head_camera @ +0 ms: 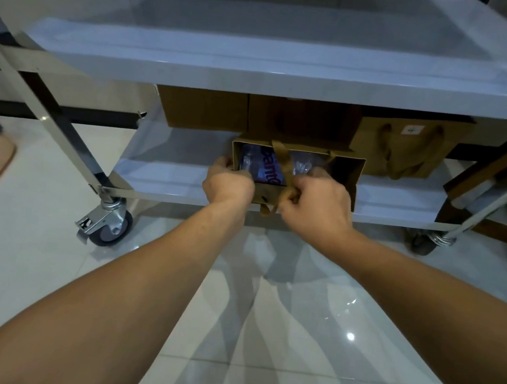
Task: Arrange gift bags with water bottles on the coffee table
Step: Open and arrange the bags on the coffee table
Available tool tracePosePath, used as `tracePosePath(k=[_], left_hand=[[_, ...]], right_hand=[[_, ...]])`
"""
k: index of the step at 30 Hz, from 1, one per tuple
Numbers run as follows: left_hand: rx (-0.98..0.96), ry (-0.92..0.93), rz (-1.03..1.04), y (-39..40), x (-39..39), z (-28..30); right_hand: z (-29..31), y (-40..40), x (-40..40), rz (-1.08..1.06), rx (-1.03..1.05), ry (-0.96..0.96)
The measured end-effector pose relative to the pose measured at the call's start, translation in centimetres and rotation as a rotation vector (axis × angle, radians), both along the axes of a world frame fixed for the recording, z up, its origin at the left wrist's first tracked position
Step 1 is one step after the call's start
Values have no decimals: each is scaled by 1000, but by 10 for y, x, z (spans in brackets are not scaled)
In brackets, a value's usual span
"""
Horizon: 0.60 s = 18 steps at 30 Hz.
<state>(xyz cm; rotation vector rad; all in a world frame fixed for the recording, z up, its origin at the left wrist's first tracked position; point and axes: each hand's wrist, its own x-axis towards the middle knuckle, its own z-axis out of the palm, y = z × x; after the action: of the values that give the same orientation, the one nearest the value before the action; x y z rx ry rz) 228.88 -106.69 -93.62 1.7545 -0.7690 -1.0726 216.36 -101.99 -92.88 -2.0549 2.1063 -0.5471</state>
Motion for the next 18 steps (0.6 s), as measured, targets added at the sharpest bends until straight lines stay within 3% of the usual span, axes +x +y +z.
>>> tracePosePath(k=[4,7,10,13,16,18], left_hand=[[24,6,40,5,-4,4],[56,-46,55,23,-12,15],[136,-80,29,39,-18,45],[325,-105,-1,43,-12,63],[542,-105,-50,47,11,45],[634,-121,-113,68,23,77]], right_hand=[[4,16,2,162,-248,51],[18,28,2,235,-270,54],[51,43,6,198,-281,-64],[105,53,9,157,-88,-68],[160,57,5,101,149,-2],[194,65,2,112,279,50]])
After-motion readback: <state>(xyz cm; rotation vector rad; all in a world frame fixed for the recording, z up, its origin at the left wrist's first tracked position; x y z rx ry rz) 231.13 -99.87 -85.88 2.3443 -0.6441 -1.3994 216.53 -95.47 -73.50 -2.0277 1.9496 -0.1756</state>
